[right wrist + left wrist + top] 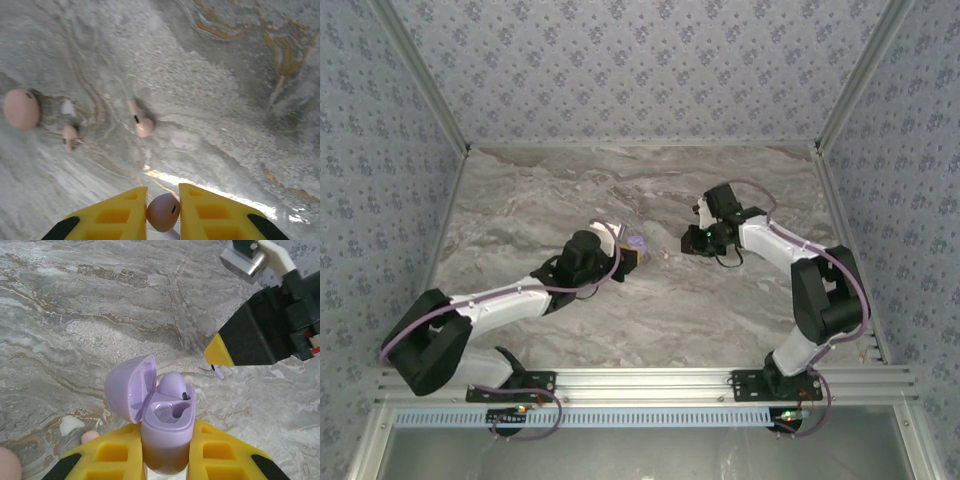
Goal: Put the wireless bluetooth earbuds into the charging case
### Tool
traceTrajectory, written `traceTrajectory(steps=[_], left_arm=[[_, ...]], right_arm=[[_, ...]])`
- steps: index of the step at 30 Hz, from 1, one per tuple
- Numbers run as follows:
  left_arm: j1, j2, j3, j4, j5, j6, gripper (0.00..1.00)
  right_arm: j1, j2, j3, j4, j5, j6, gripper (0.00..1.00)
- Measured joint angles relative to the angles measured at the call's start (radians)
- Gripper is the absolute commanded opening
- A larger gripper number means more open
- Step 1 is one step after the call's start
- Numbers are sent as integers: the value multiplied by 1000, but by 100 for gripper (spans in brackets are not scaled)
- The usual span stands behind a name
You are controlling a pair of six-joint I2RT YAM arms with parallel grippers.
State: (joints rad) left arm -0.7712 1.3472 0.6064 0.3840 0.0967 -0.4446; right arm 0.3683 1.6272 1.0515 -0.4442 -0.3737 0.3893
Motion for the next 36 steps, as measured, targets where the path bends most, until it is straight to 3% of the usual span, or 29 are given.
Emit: traceTrajectory(steps=[20, 36], left_arm=[[-2, 118, -2, 187, -8, -70, 13], [-21, 149, -2, 326, 29, -73, 13]], right_arm=[[-1, -117, 47, 59, -162, 65, 24], [26, -147, 136, 115, -211, 100, 24]])
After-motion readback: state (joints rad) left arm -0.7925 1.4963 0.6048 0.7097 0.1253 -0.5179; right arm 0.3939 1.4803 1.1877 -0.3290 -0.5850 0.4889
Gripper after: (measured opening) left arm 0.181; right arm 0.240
